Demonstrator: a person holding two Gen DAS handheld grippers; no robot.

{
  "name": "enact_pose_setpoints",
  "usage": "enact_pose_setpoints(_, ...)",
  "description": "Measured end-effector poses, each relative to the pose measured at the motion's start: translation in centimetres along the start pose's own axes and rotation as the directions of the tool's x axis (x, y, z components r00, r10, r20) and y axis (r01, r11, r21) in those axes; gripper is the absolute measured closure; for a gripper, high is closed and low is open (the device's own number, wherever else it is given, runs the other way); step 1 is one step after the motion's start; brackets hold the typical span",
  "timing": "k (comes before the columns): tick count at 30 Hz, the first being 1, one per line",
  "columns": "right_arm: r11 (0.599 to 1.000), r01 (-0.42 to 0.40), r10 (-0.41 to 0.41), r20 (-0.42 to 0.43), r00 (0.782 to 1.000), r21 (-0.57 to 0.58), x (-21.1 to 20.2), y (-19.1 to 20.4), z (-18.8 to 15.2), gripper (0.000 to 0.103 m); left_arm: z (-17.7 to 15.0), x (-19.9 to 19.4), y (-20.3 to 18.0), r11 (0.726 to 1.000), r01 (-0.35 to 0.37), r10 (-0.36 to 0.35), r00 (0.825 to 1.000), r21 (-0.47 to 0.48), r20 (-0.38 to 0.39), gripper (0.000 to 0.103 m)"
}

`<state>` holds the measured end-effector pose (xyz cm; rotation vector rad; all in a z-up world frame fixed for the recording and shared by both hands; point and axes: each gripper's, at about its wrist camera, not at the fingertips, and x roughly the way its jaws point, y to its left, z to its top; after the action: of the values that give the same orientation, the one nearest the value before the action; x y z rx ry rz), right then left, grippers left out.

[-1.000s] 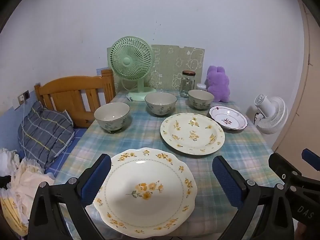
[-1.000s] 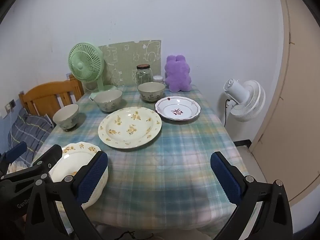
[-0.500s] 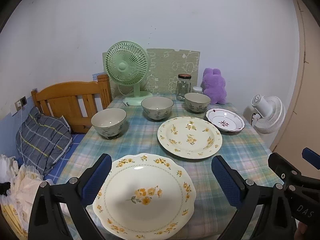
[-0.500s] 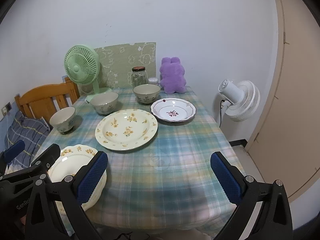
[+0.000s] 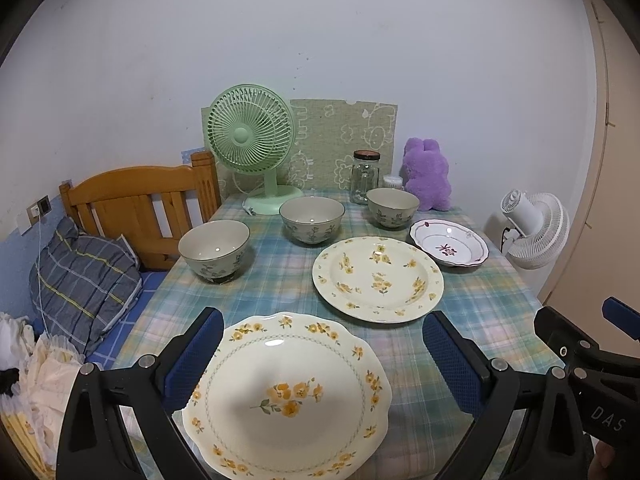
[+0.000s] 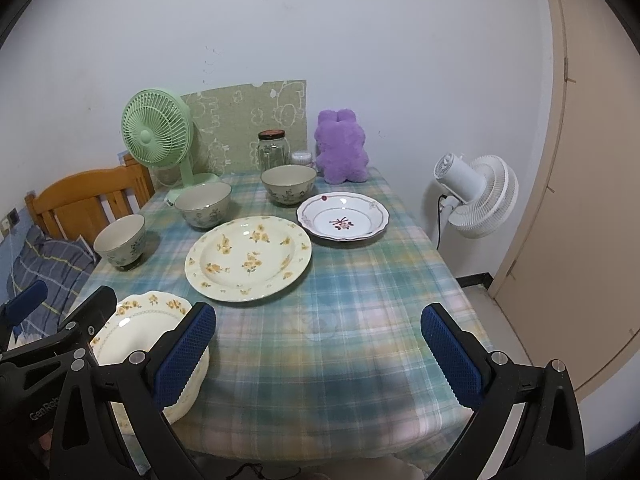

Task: Organize plates and bowls
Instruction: 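Move the left gripper to the rim of the scalloped yellow-flower plate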

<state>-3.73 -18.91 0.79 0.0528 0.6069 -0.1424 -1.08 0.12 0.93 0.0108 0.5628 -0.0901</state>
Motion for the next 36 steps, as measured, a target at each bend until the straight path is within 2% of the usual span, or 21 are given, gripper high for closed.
enact_pose_setpoints(36,1.000,0.003,-0.003,0.004,1.000,0.001,0.18,0.39,-0.62,0.000,-0.08,0.45,0.20,1.000,0.003,-0.003,1.000,-0.002,0.002,0.003)
